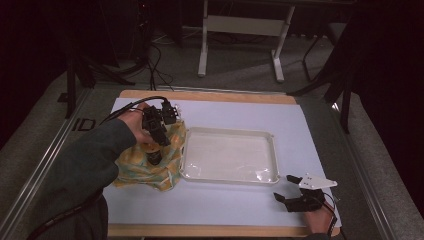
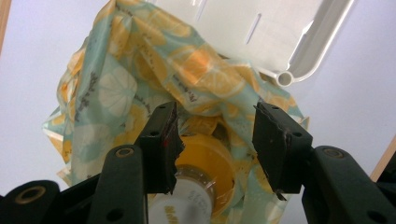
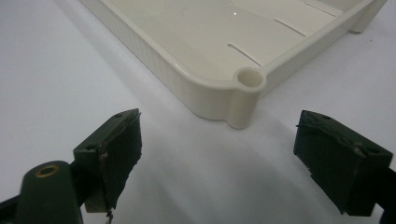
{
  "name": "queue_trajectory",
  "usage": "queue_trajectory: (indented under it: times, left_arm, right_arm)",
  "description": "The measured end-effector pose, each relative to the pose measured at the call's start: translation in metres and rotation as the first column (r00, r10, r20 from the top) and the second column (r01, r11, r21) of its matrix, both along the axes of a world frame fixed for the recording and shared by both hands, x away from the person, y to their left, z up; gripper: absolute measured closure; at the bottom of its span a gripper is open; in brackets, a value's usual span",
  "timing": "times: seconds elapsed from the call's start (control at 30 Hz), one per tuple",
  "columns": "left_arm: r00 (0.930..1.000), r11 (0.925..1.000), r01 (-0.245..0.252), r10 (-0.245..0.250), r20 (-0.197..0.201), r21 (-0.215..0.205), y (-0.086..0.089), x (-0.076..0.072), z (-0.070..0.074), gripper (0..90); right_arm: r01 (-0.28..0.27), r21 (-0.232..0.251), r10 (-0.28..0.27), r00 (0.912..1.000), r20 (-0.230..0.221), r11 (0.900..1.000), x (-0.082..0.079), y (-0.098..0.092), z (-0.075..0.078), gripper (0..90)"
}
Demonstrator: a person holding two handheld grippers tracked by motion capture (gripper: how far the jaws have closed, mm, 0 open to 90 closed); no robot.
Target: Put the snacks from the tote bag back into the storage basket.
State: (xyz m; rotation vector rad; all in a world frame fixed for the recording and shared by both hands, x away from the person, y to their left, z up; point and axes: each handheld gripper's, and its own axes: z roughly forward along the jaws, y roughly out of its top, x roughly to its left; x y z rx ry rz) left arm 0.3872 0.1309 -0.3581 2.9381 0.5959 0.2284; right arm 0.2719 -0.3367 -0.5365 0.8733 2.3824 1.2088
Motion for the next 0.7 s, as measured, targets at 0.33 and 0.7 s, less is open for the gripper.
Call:
queue_trajectory:
  times: [0.33,0.7]
  left_arm:
    - [0.9983,0.9986,-0.052,0.052,-0.024,0.009,0.011,0.006,-0.001,50.1]
    - [0.9959,0.9965,-0.082,0.083,-0.038,0.018,0.023,0.007,0.001,51.4]
  right_arm:
    - [0.0,0.0,0.0,1.0,0.001,1.0,0.0,0.0,0.0,14.9]
    - [0.0,-0.001,0.0,1.0,0.002,1.0,0.0,0.0,0.0,14.9]
